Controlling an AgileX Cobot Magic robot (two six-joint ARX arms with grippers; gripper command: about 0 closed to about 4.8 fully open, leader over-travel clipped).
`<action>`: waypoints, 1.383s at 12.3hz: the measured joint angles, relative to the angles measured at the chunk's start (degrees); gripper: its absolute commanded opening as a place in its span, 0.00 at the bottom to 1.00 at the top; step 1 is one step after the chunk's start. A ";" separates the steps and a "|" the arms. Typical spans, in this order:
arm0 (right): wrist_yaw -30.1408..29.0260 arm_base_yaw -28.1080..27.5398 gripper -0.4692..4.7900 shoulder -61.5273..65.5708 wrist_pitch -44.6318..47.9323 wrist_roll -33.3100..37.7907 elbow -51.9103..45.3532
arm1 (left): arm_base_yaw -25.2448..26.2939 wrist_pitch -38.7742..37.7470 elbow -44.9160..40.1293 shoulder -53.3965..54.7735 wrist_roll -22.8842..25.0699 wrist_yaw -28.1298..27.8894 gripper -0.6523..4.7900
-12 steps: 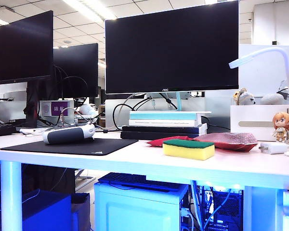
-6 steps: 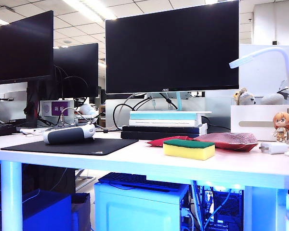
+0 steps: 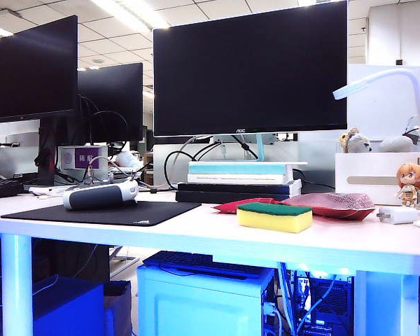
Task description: Open the drawer, place the cleaning sponge inside, then close the drawer.
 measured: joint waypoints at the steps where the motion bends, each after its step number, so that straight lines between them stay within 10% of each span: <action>1: 0.15 -1.86 1.00 -1.07 -0.72 0.35 -1.20 | 0.00 -0.04 0.00 0.00 0.00 0.00 0.11; 17: 4.02 -23.85 1.00 -11.37 6.03 6.05 2.27 | 0.00 -0.07 0.00 -0.02 0.00 0.00 0.11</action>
